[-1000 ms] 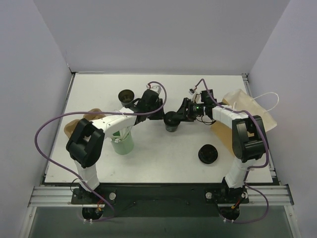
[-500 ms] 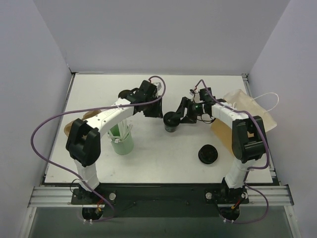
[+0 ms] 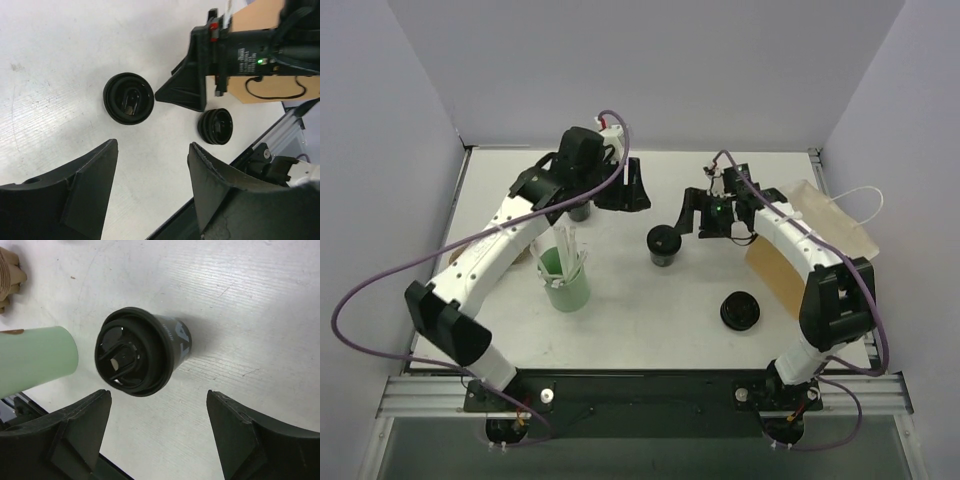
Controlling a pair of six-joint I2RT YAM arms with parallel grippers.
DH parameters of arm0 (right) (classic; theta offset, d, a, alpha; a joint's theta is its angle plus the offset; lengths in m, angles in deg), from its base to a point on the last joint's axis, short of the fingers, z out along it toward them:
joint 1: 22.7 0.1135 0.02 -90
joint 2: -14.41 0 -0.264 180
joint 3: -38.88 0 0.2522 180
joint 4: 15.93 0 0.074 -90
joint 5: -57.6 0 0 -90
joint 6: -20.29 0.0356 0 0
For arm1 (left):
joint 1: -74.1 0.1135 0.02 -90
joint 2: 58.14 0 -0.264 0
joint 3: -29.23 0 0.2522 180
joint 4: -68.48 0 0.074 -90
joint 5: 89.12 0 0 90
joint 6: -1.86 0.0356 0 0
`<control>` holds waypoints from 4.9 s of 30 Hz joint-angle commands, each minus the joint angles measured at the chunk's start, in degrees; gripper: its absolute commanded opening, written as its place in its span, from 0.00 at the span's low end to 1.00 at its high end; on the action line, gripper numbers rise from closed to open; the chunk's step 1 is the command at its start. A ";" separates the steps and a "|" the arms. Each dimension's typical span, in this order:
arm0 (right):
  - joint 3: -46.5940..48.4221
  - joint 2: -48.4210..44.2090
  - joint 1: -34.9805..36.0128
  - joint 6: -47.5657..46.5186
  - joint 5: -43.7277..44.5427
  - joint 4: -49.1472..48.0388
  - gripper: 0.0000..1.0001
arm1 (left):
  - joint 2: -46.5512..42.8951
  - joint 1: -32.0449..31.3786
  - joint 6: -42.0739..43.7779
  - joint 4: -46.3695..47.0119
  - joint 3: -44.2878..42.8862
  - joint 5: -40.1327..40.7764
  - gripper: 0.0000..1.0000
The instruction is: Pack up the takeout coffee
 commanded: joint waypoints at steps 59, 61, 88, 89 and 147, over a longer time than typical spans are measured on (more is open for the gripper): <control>21.79 9.16 1.71 -9.93 34.06 18.80 0.60 | -50.60 0.95 5.24 -11.99 29.26 10.23 0.85; 23.46 11.35 -0.05 -9.58 33.45 18.63 0.60 | -50.60 0.95 5.15 -11.98 29.61 10.23 0.85; 30.05 10.41 -2.61 -8.87 30.55 18.54 0.85 | -51.57 0.95 4.36 -13.12 29.00 9.00 0.86; 30.66 10.05 -2.61 -8.70 30.55 19.93 0.85 | -51.57 0.95 4.45 -13.56 28.91 9.17 0.86; 24.16 -10.25 -16.14 -10.00 28.81 32.50 0.60 | -60.01 0.95 -1.00 -18.93 32.78 12.78 0.97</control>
